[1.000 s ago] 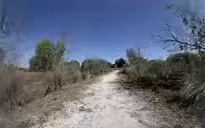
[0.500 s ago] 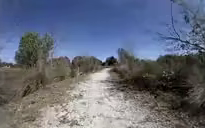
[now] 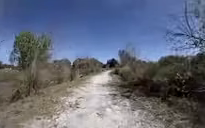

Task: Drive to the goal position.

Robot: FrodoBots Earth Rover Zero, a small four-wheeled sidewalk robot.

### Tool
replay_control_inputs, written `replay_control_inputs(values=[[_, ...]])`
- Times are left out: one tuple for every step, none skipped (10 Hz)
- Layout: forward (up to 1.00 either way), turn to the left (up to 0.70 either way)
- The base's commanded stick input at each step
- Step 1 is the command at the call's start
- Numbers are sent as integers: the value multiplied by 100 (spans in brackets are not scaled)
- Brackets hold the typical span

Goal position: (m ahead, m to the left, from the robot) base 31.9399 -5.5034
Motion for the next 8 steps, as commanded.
replay_control_inputs(values=[[70,0],[70,0],[70,0],[70,0],[70,0],[70,0],[70,0],[70,0]])
